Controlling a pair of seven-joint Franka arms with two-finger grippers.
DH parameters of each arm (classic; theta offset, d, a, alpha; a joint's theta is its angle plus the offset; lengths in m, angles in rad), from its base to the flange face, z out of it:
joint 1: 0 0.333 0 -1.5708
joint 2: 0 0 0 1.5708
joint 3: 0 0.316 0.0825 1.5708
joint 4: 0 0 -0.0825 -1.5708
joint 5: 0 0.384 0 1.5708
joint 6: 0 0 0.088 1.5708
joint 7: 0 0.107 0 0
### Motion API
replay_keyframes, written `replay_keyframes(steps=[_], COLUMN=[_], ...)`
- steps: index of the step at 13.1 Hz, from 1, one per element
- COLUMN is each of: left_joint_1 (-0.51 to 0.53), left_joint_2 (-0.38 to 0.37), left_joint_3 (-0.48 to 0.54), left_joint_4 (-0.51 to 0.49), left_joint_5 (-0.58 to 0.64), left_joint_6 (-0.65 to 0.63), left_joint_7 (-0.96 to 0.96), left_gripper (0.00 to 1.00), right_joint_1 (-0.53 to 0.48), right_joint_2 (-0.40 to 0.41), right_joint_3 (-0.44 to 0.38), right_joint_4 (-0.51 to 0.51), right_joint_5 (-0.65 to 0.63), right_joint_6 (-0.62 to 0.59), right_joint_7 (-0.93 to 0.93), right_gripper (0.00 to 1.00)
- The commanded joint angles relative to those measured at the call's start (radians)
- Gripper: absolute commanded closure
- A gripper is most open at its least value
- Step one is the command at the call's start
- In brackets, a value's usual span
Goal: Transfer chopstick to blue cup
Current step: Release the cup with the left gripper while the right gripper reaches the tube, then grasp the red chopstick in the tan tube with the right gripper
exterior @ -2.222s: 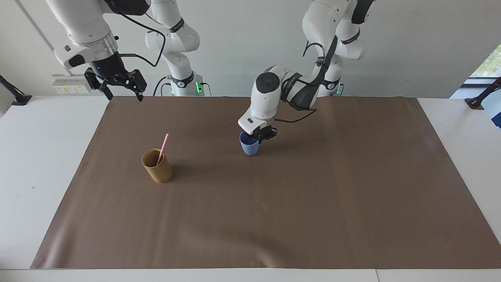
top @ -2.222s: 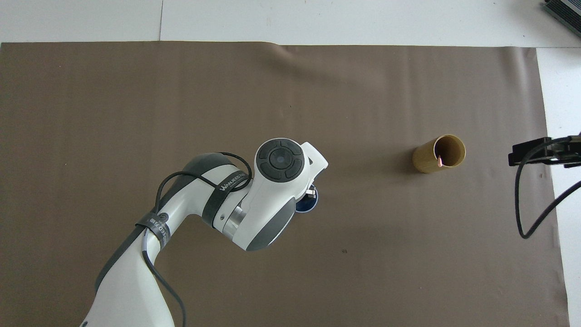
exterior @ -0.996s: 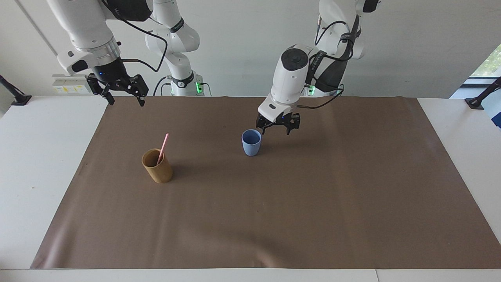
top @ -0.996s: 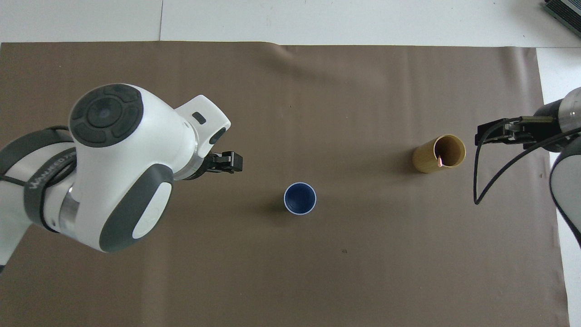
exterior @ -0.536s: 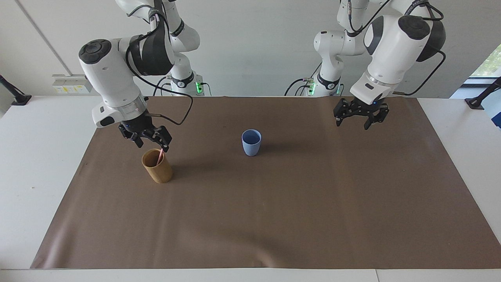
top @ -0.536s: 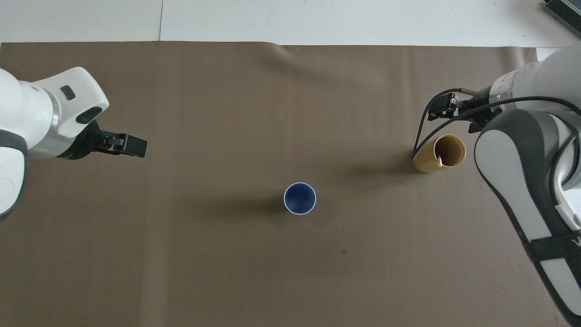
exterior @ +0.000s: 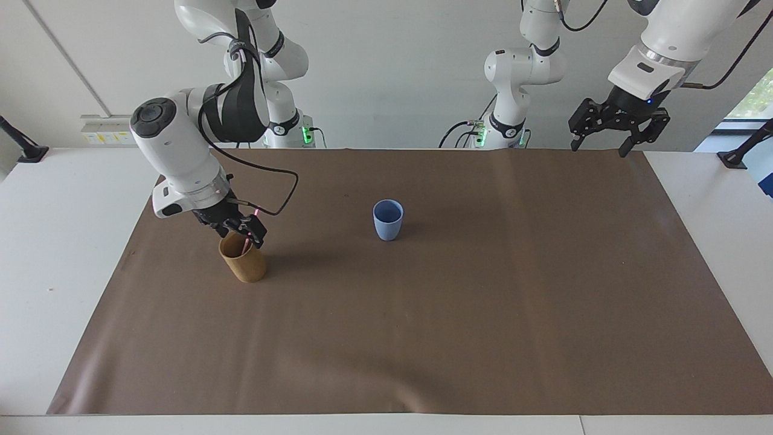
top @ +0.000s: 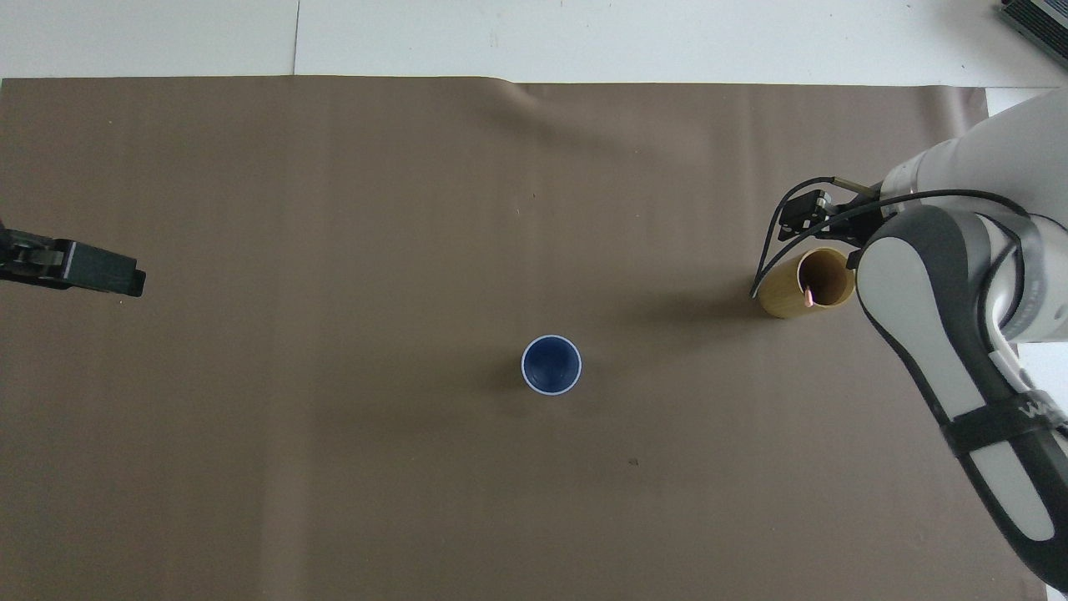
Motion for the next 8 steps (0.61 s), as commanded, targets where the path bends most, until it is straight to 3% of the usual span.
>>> replay_keyframes(steps=[1, 4, 5, 8], left_joint_1=[0.013, 0.035, 0.033, 0.035], left_joint_2=[0.022, -0.025, -0.027, -0.026], left_joint_3=[-0.012, -0.010, -0.012, -0.010], left_joint_4=[0.049, -0.018, -0.018, -0.018], left_joint_5=[0.028, 0.030, 0.028, 0.025], left_joint_6=[-0.034, -0.050, -0.047, -0.044], left_joint_7=[0.007, 0.008, 0.004, 0.004], left_gripper=[0.00, 0.00, 0.00, 0.00], right_joint_1=[-0.013, -0.016, -0.014, -0.016], right_joint_2=[-0.060, -0.090, -0.093, -0.099], right_joint_3=[0.006, 0.006, 0.006, 0.006], right_joint_4=[-0.082, -0.116, -0.119, -0.125], right_joint_5=[0.046, 0.060, 0.060, 0.061], right_joint_6=[0.006, -0.048, -0.077, -0.089], right_joint_7=[0.028, 0.019, 0.023, 0.020], right_gripper=[0.00, 0.00, 0.05, 0.34])
